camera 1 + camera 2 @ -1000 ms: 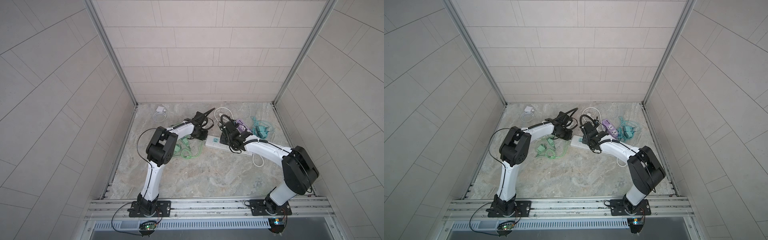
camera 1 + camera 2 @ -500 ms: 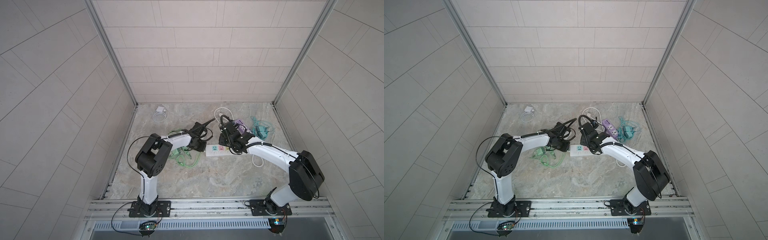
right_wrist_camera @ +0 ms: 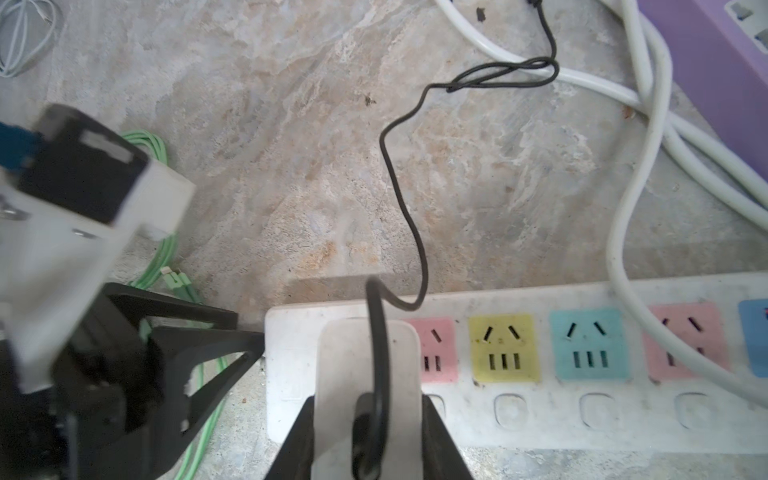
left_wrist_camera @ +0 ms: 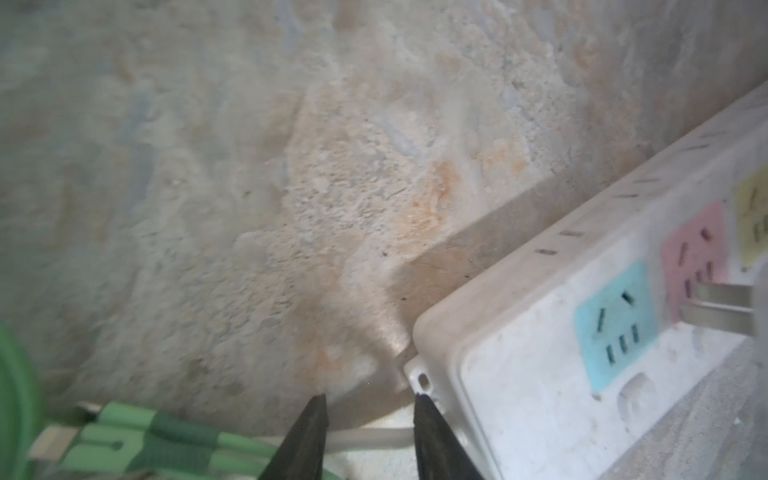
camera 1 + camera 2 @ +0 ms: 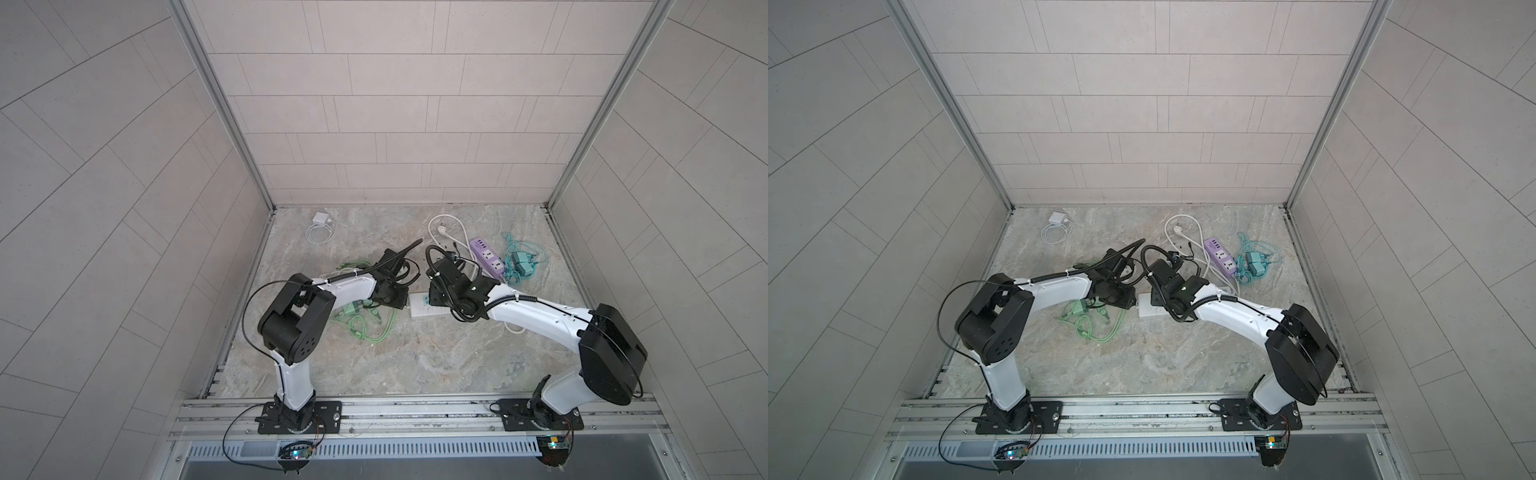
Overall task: Insert the plug
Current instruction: 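Press the charger prongs down into the strip socket with the right gripper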
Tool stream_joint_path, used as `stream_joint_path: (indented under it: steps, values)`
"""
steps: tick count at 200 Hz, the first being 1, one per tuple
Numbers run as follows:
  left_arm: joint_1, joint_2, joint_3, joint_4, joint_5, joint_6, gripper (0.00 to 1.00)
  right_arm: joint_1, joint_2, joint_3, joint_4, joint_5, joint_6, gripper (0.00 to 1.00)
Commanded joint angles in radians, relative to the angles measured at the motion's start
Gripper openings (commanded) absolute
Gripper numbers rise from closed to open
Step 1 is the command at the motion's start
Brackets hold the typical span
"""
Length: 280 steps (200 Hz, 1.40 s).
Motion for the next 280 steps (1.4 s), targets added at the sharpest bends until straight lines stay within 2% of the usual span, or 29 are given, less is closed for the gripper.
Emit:
stream_joint_path:
  steps: [1, 51, 121, 183, 243, 280]
  values:
    - [0.037, -0.092, -0.028, 0.006, -0.028, -0.026, 0.43, 0.006, -0.025, -0.013, -0.014, 0.030, 0.013, 0.23]
    - [0.060, -0.206, -0.026, 0.014, -0.044, -0.027, 0.45, 0.030, -0.042, -0.023, -0.001, 0.006, 0.002, 0.22]
    - [0.074, -0.369, -0.137, 0.034, -0.086, -0.081, 0.46, 0.039, -0.021, -0.014, 0.021, -0.033, 0.008, 0.22]
    - [0.085, -0.398, -0.162, 0.038, -0.082, -0.088, 0.46, 0.044, 0.005, 0.012, 0.004, -0.017, -0.010, 0.23]
    - [0.094, -0.411, -0.174, 0.043, -0.081, -0.085, 0.45, 0.036, 0.087, 0.055, -0.036, -0.049, -0.057, 0.23]
    - [0.101, -0.419, -0.179, 0.046, -0.090, -0.084, 0.45, 0.038, 0.065, 0.051, -0.069, -0.037, -0.059, 0.22]
